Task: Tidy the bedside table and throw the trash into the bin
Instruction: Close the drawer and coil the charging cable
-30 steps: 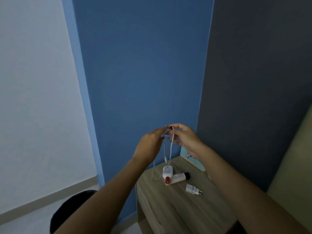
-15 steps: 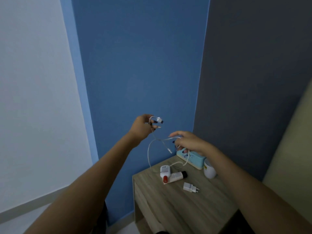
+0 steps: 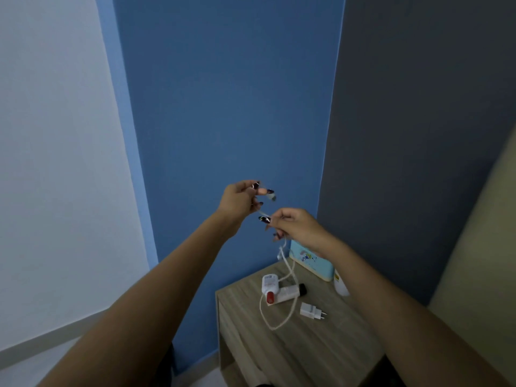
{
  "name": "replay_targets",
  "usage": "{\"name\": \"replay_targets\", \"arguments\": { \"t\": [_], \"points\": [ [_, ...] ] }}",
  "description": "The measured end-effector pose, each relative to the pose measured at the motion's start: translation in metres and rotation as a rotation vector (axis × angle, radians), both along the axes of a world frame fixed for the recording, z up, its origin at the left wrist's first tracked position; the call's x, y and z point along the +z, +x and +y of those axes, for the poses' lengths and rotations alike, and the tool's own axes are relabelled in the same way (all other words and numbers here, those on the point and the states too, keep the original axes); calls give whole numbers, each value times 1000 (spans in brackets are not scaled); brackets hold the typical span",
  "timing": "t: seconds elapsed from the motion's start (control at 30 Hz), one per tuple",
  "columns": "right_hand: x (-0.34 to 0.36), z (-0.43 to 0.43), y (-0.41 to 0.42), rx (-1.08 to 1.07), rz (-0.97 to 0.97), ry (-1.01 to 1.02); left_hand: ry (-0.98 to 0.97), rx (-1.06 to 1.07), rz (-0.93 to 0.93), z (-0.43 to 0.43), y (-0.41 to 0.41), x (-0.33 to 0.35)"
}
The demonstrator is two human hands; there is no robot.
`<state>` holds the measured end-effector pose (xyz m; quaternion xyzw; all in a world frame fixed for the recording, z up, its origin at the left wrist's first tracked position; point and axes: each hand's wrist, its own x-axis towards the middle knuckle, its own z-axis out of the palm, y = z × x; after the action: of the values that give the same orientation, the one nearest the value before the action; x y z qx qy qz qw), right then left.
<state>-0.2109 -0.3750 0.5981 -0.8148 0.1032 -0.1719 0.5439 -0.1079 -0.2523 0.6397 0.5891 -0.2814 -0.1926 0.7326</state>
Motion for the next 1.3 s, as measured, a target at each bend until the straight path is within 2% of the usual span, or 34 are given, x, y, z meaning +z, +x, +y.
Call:
{"name": "replay_targets", "arguments": {
  "t": [0.13, 0.2, 0.27, 0.4, 0.53, 0.63, 0.73, 0.9, 0.93, 0.97, 1.0, 1.07, 1.13, 1.2, 1.3],
  "points": [
    [-8, -12, -5, -3, 72, 35, -100, -5, 108, 12, 14, 8],
    [-13, -20, -8, -24, 125, 17, -32, -83, 120, 19, 15, 10],
    [-15, -28, -9, -38, 191, -86, 135, -217, 106, 26, 14, 9],
    [-12, -36, -10, -37, 312, -304, 644, -651, -53, 38, 10, 1],
    [-1, -29, 1, -75, 332, -400, 908, -966, -248, 28, -3, -6],
    [6, -26, 6, -123, 330, -431, 1188, -800, -441, 10, -6, -21],
    [14, -25, 5, -157, 291, -424, 1302, -489, -551, 0, 3, -34],
    [24, -18, 3, -124, 178, -217, 1235, -182, -788, -3, 17, -32],
    [24, -14, 3, -111, 151, -152, 1193, -128, -790, -4, 20, -31],
    [24, -9, 2, -97, 121, -84, 1112, -91, -716, -5, 21, -30],
    [24, -2, 2, -80, 91, -31, 951, -68, -553, -6, 22, -30],
    [21, 13, 2, -48, 46, 27, 528, -69, -74, -11, 14, -25],
    [14, 28, 5, -13, 12, 52, 172, -101, 300, -17, 6, -20],
    [4, 35, 10, 2, -29, 39, -56, -194, 520, -22, 1, -17],
    [-12, 33, 13, 24, -80, 58, -181, -278, 634, -16, 1, -14]
  ]
}}
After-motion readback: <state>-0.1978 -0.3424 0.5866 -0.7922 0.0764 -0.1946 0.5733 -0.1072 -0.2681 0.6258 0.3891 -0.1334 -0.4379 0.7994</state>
